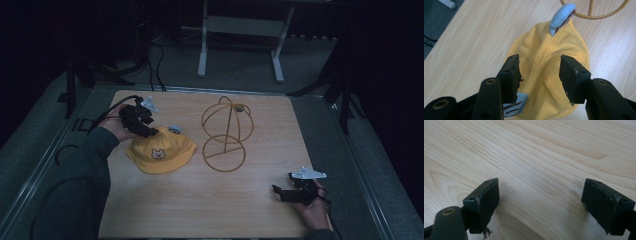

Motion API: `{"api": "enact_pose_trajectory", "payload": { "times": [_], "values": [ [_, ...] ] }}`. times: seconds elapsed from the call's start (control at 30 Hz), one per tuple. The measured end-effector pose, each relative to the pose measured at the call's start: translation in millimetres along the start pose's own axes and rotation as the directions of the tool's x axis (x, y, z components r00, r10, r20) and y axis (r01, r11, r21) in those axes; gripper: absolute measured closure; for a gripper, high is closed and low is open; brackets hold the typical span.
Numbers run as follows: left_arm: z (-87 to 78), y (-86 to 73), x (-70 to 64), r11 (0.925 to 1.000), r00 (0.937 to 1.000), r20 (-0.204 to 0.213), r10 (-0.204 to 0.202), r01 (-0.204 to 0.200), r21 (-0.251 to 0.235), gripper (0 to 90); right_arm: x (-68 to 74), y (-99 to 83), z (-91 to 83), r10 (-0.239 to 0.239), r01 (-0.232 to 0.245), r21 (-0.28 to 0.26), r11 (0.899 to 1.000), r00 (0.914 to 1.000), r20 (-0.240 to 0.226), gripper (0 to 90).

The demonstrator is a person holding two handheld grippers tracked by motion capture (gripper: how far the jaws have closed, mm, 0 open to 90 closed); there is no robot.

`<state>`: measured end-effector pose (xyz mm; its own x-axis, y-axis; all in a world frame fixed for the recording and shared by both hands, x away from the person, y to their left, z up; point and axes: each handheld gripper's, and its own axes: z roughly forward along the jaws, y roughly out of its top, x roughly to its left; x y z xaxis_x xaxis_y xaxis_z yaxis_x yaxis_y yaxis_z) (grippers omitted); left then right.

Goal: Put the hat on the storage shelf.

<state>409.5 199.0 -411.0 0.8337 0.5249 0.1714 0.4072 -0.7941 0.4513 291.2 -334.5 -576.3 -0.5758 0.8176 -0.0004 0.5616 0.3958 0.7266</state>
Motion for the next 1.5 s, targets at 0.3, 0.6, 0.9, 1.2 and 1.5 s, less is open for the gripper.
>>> {"api": "enact_pose_trajectory", "payload": {
  "times": [0.3, 0.6, 0.9, 1.2, 1.5],
  "values": [
    [19.0, 8.3, 3.3, 0.9974, 0.9997, 0.024, 0.003, -0.005, 0.071, 50.6, 0.0, 0.0, 0.0, 0.000, 0.000, 0.000, 1.000, 1.0000, 0.000, 14.7],
    [32.9, 10.8, 6.9, 0.9917, 0.9981, 0.060, -0.011, 0.003, 0.129, 55.0, -0.2, -0.2, -0.1, -0.003, 0.003, -0.001, 1.000, 1.0000, -0.001, 14.7],
    [37.0, 14.6, 3.5, 0.9867, 0.9969, 0.076, 0.017, -0.029, 0.160, 75.5, -0.3, -0.3, -0.2, -0.004, 0.004, 0.000, 1.000, 1.0000, -0.002, 14.7],
    [31.2, 16.0, 1.3, 0.9869, 0.9950, 0.098, 0.019, -0.035, 0.158, 81.9, -0.3, -0.3, -0.2, -0.004, 0.004, -0.001, 1.000, 1.0000, -0.002, 14.7],
    [10.5, 15.7, 4.5, 0.9934, 0.9938, 0.111, 0.008, -0.020, 0.113, 83.1, -0.3, -0.3, -0.2, -0.004, 0.004, -0.001, 1.000, 1.0000, -0.002, 14.7]
  ]
}}
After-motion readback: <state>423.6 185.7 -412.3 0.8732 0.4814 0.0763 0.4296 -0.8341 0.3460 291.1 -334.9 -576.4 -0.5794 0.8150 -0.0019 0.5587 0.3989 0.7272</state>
